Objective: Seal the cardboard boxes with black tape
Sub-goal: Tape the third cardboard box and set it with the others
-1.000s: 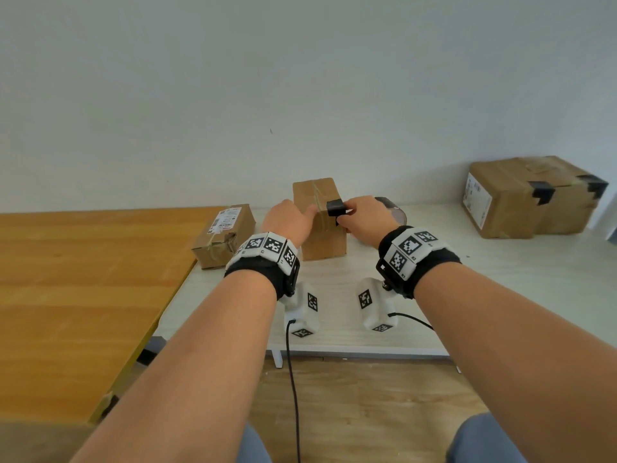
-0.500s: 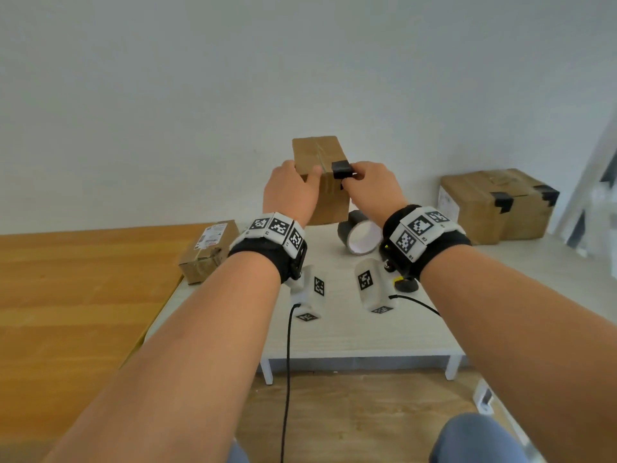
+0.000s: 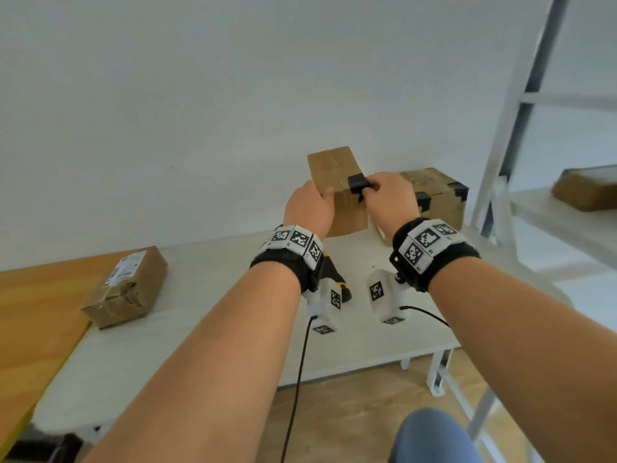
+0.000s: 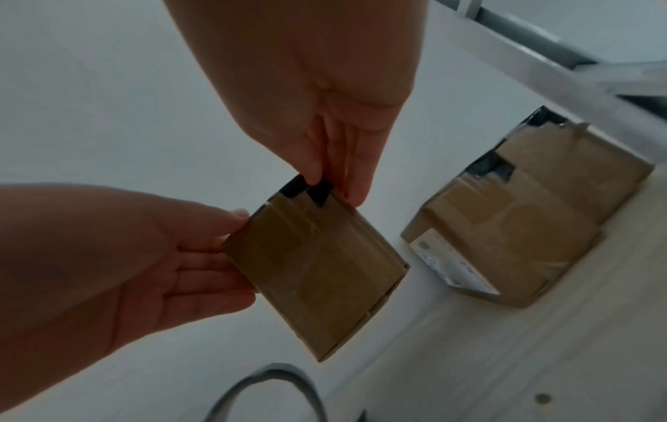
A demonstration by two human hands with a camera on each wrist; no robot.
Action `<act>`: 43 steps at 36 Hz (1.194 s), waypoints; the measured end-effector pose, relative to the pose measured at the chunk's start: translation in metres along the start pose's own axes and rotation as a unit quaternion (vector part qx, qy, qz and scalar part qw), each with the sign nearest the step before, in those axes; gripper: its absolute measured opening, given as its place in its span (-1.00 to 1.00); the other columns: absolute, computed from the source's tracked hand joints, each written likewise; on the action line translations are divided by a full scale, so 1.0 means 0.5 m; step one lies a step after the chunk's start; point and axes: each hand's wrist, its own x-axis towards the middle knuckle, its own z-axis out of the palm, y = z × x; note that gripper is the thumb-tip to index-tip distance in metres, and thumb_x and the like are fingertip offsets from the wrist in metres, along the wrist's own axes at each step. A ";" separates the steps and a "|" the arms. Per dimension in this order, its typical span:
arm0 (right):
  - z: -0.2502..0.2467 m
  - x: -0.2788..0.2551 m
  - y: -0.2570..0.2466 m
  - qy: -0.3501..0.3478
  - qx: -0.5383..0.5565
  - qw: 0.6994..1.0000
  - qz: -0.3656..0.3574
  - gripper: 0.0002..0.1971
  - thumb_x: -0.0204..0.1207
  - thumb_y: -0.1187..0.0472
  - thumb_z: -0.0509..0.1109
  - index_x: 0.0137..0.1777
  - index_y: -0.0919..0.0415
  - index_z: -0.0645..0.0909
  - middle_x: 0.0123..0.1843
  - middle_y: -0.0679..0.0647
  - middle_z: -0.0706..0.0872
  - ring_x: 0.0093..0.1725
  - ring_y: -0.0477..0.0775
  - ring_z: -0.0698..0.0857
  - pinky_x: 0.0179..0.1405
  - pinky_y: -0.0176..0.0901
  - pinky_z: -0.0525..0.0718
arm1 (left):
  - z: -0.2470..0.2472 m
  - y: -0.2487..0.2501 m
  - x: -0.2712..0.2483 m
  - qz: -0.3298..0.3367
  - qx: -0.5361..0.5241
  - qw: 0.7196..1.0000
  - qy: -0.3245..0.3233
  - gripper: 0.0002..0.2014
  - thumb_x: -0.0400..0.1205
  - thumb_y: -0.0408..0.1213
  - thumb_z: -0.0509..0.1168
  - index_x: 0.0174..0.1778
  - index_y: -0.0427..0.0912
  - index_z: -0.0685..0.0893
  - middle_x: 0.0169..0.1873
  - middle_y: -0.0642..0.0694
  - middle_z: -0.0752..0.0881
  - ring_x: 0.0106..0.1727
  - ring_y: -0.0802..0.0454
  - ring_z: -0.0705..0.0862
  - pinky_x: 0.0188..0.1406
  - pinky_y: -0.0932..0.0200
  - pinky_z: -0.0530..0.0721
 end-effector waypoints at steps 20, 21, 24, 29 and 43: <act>0.042 0.032 0.103 -0.025 -0.293 0.952 -0.082 -0.76 0.56 0.31 0.20 0.03 0.22 0.70 0.12 0.16 0.65 0.24 0.22 0.46 0.16 -0.05 0.41 | 0.110 -0.012 0.021 -0.008 0.113 0.989 -0.098 -0.61 0.74 -0.08 0.07 0.01 -0.35 0.63 0.00 -0.28 0.71 0.04 -0.21 0.67 -0.07 0.03 0.54; 0.044 0.032 0.104 -0.018 -0.294 0.952 -0.082 -0.76 0.55 0.31 0.21 0.04 0.22 0.72 0.15 0.16 0.64 0.23 0.22 0.45 0.16 -0.04 0.41 | 0.112 -0.011 0.023 -0.007 0.121 0.988 -0.099 -0.61 0.74 -0.07 0.07 0.03 -0.35 0.64 0.02 -0.28 0.70 0.05 -0.21 0.67 -0.08 0.05 0.53; 0.044 0.030 0.106 -0.010 -0.290 0.954 -0.077 -0.74 0.55 0.31 0.23 0.09 0.22 0.73 0.22 0.16 0.61 0.29 0.23 0.43 0.28 0.04 0.38 | 0.117 -0.007 0.029 -0.002 0.138 0.986 -0.097 -0.60 0.74 -0.07 0.06 0.07 -0.34 0.64 0.05 -0.27 0.67 0.08 -0.21 0.65 -0.08 0.08 0.50; 0.047 0.033 0.112 -0.026 -0.272 0.959 -0.077 -0.72 0.57 0.32 0.22 0.18 0.26 0.69 0.27 0.17 0.62 0.33 0.22 0.46 0.37 0.02 0.38 | 0.124 -0.007 0.038 0.014 0.154 0.983 -0.102 -0.67 0.75 -0.17 0.04 0.06 -0.29 0.65 0.05 -0.26 0.62 0.07 -0.21 0.64 -0.10 0.08 0.51; 0.048 0.025 0.060 -0.061 -0.228 0.971 -0.047 -0.63 0.60 0.30 0.17 0.37 0.27 0.56 0.41 0.19 0.54 0.45 0.22 0.40 0.40 0.02 0.43 | 0.076 -0.025 0.035 0.065 0.268 0.957 -0.095 -0.67 0.74 -0.16 0.07 0.26 -0.28 0.57 0.25 -0.22 0.54 0.27 -0.19 0.53 0.12 -0.01 0.53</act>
